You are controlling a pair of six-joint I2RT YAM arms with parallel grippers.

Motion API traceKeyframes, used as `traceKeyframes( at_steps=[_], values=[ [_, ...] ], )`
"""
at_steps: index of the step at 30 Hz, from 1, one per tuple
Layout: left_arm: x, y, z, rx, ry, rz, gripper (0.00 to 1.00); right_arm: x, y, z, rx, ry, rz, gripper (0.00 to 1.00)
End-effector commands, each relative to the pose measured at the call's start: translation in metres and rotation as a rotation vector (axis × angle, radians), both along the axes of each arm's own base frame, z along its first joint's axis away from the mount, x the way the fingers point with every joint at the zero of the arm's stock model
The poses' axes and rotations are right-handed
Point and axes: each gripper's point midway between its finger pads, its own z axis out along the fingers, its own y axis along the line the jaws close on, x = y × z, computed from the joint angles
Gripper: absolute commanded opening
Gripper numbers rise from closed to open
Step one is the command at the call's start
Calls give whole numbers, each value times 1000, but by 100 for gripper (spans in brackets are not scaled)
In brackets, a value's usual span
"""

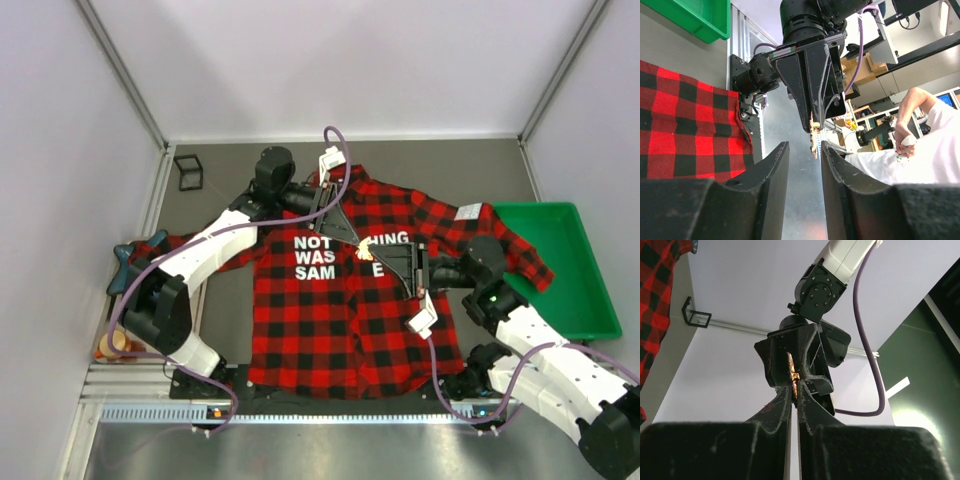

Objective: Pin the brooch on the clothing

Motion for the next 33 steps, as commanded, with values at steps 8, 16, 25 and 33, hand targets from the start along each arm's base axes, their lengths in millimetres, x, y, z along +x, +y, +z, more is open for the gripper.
traceKeyframes(
  at_steps=[8, 16, 25, 33],
  values=[
    [-8, 1, 15, -53, -94, -35, 31, -5, 5, 17, 7, -44, 32, 0],
    [-10, 0, 13, -42, -78, -34, 31, -4, 5, 19, 14, -63, 27, 0],
    [-12, -3, 12, -35, -67, -46, 29, -3, 5, 21, 19, -79, 22, 0],
    [-14, -4, 13, -40, -79, -48, 9, -4, 5, 22, 23, -91, 21, 0]
  ],
)
